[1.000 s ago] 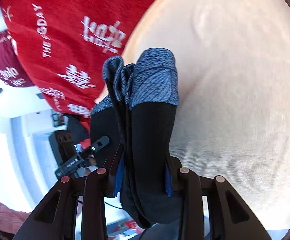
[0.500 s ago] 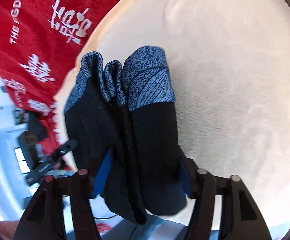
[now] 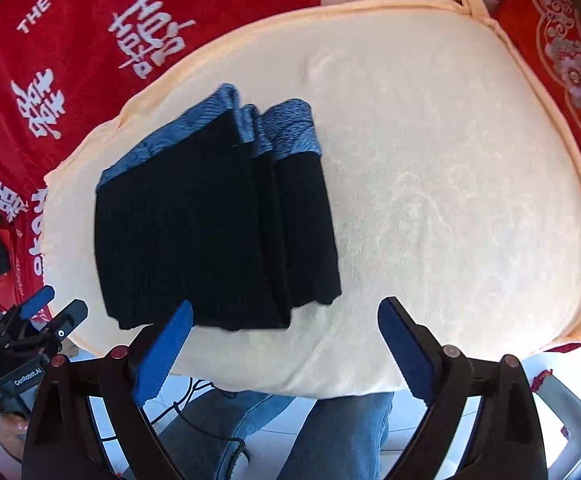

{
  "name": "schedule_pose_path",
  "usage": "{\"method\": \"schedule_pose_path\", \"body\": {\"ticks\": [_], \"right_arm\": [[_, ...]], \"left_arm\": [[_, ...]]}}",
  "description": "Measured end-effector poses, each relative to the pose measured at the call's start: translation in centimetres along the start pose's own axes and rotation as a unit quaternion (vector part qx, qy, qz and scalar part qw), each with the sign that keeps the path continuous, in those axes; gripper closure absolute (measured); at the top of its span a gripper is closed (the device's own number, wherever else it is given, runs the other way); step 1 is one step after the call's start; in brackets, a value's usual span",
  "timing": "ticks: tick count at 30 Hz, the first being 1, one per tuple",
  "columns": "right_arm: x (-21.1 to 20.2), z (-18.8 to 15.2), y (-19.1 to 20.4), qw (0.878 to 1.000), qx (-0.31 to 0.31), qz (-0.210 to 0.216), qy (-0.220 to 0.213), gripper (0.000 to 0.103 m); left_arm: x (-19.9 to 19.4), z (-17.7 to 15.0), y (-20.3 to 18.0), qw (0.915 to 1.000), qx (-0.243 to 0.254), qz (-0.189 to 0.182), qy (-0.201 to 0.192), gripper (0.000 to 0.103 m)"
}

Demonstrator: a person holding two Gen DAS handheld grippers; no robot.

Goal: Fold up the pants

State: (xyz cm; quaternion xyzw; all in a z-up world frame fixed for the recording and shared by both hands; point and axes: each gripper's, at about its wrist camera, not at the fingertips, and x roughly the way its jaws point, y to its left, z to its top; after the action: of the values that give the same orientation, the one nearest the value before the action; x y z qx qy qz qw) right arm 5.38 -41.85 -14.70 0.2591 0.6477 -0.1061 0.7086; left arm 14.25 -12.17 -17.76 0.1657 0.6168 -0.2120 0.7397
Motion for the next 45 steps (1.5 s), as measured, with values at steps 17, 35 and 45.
{"method": "schedule_pose_path", "body": {"ticks": [17, 35, 45], "right_arm": [[-8.2, -4.5, 7.3, 0.998, -0.047, -0.034, -0.023, 0.008], [-10.3, -3.8, 10.4, 0.994, -0.07, -0.07, -0.043, 0.008], [-10.5, -3.8, 10.8, 0.992, -0.08, -0.087, -0.048, 0.008]], "left_arm": [[-9.9, -3.2, -0.6, 0.9987, 0.01, 0.048, -0.014, 0.0], [-12.1, -2.0, 0.0, 0.9977, -0.016, 0.061, -0.024, 0.0], [-12.2, -2.1, -0.7, 0.9977, -0.004, 0.063, -0.024, 0.0]]}}
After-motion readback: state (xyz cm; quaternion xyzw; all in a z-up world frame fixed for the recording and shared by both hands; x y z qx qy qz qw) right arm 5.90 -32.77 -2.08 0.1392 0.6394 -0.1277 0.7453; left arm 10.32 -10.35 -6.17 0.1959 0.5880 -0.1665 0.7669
